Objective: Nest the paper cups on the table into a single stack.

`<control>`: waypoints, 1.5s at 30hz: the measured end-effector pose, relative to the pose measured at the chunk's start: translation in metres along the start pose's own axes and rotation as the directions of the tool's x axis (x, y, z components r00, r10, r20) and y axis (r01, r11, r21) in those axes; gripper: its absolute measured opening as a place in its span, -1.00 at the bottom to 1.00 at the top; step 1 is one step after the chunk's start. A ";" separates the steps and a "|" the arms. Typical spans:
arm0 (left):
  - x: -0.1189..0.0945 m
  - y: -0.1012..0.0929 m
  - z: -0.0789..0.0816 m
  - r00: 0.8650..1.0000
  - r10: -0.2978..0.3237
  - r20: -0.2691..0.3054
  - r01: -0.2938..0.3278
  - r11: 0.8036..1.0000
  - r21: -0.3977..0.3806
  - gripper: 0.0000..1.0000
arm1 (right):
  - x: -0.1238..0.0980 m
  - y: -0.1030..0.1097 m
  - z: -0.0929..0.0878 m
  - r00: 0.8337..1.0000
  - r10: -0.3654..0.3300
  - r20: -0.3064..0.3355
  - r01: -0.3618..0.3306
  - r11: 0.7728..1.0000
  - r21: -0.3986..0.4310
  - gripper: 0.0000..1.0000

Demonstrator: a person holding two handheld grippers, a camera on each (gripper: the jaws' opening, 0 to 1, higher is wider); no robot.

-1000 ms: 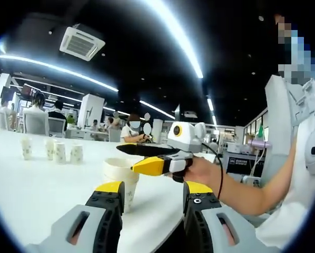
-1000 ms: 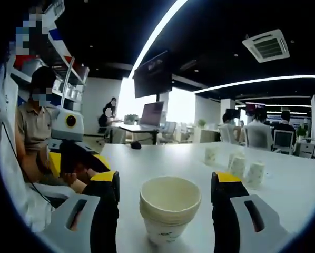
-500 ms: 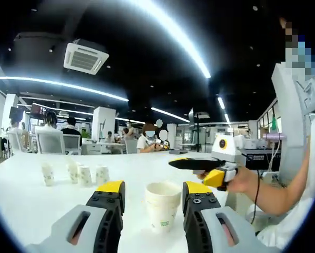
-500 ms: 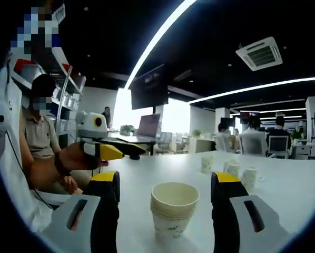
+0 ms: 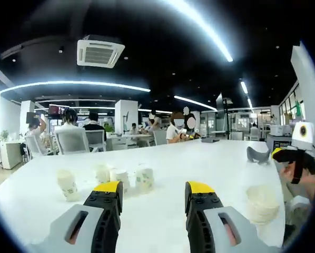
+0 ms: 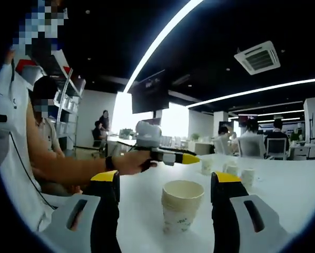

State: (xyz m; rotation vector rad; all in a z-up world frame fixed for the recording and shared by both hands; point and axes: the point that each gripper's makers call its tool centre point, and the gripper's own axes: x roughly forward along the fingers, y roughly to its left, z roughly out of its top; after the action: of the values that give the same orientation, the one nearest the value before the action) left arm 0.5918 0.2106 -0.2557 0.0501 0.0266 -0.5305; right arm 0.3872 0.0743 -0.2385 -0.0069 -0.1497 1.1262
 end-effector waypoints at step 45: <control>0.167 0.081 -0.069 0.953 0.212 -0.215 -0.201 0.977 0.071 -0.04 | -0.051 0.002 0.026 0.997 -0.073 0.041 0.074 0.997 -0.020 0.46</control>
State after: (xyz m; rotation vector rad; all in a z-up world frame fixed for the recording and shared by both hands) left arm 0.7762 0.1997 -0.3275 0.1575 0.2248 -0.3140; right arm 0.3604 0.0277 -0.2185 0.0015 -0.1964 1.0520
